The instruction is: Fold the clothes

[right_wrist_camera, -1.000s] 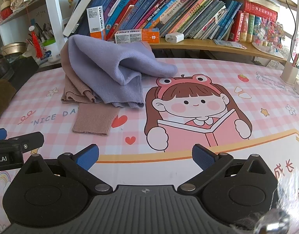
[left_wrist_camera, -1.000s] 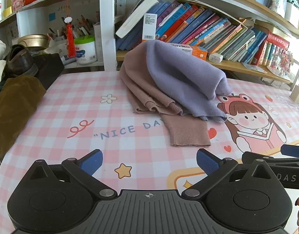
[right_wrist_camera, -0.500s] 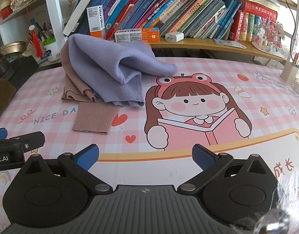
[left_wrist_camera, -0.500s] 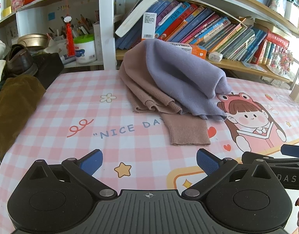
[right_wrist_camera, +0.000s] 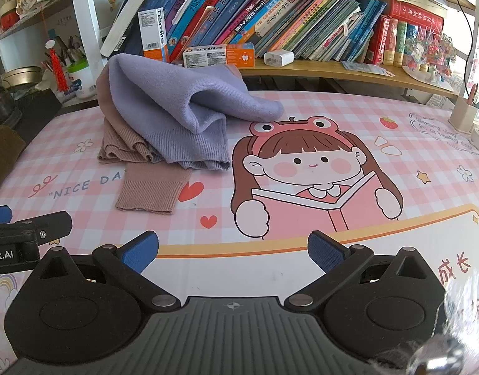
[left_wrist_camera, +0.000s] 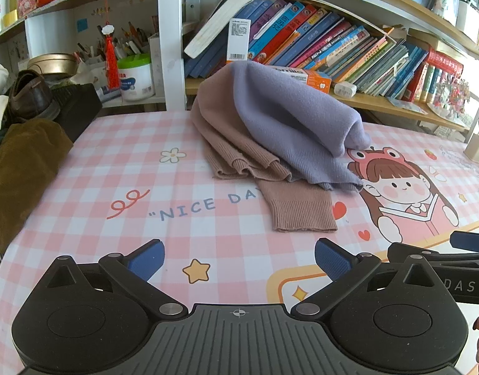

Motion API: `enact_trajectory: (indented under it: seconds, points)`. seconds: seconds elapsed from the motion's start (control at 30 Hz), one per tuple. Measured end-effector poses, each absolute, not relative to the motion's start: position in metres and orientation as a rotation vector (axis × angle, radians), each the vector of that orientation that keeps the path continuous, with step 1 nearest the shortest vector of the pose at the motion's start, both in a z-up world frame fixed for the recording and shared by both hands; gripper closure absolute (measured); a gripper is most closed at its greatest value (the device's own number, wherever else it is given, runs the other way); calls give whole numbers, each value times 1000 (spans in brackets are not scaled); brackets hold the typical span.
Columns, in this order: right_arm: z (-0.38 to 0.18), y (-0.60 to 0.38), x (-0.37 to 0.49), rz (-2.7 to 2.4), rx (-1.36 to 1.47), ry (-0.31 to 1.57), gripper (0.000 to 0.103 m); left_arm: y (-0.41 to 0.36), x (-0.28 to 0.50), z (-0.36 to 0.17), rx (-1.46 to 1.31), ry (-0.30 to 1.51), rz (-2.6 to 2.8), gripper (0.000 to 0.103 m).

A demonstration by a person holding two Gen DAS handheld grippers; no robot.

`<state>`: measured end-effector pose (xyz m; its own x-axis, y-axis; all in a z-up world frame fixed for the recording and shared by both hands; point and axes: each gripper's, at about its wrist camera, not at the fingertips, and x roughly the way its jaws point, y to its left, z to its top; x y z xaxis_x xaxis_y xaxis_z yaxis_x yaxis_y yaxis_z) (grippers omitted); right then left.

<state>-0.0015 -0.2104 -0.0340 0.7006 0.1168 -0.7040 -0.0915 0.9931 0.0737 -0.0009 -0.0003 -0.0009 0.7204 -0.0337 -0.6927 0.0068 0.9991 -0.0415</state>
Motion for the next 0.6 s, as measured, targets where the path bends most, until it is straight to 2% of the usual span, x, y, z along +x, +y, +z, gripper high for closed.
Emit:
enact_trajectory:
  seconds: [0.6]
  points:
    - [-36,-208,-1,117,28,792,0,1,0,-3,-39,771,-15,0]
